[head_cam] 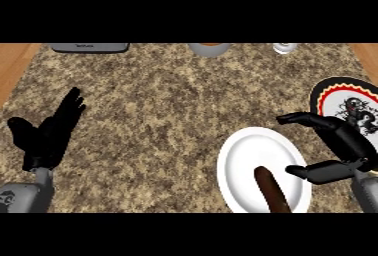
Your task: Pick the sweet potato from the plate and place it in the plate
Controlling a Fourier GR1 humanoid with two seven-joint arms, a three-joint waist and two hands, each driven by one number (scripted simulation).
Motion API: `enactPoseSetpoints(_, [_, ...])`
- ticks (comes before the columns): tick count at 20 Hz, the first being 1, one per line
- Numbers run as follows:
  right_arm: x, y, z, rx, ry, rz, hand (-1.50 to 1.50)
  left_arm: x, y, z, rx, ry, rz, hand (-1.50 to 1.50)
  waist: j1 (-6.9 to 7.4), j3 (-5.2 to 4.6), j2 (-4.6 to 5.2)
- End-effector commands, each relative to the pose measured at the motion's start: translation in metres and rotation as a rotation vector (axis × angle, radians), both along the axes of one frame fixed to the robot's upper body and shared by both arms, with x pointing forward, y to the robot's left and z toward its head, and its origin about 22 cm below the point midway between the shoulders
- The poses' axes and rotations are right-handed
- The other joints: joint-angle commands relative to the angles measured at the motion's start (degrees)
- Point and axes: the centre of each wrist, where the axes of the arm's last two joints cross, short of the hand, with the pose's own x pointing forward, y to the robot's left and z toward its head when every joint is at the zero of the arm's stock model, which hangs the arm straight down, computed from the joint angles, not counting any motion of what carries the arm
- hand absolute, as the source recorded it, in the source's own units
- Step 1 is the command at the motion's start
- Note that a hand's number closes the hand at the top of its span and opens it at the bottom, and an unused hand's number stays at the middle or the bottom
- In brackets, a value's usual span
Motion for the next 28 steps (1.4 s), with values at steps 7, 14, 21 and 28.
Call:
enactPoseSetpoints(7, [0.005, -0.056, -0.025, -0.334, -0.078, 0.289, -1.50, -0.002, -0.013, -0.024, 0.007, 0.022, -0.017, 0.00, -0.07, 0.01, -0.47])
enactPoseSetpoints(14, [0.006, -0.038, -0.024, -0.472, -0.115, 0.347, -1.50, 0.004, -0.001, -0.024, 0.015, 0.053, 0.005, 0.00, -0.83, -0.07, -0.75])
enactPoseSetpoints(21, [0.016, -0.008, -0.002, -0.714, -0.054, 0.421, -1.50, 0.009, -0.012, -0.018, 0.013, 0.041, 0.004, 0.00, -0.48, -0.08, -0.77])
enactPoseSetpoints(28, [0.004, 0.002, -0.024, -0.894, -0.118, 0.416, -1.50, 0.000, 0.000, -0.018, 0.012, 0.029, 0.006, 0.00, -0.48, -0.06, -0.72])
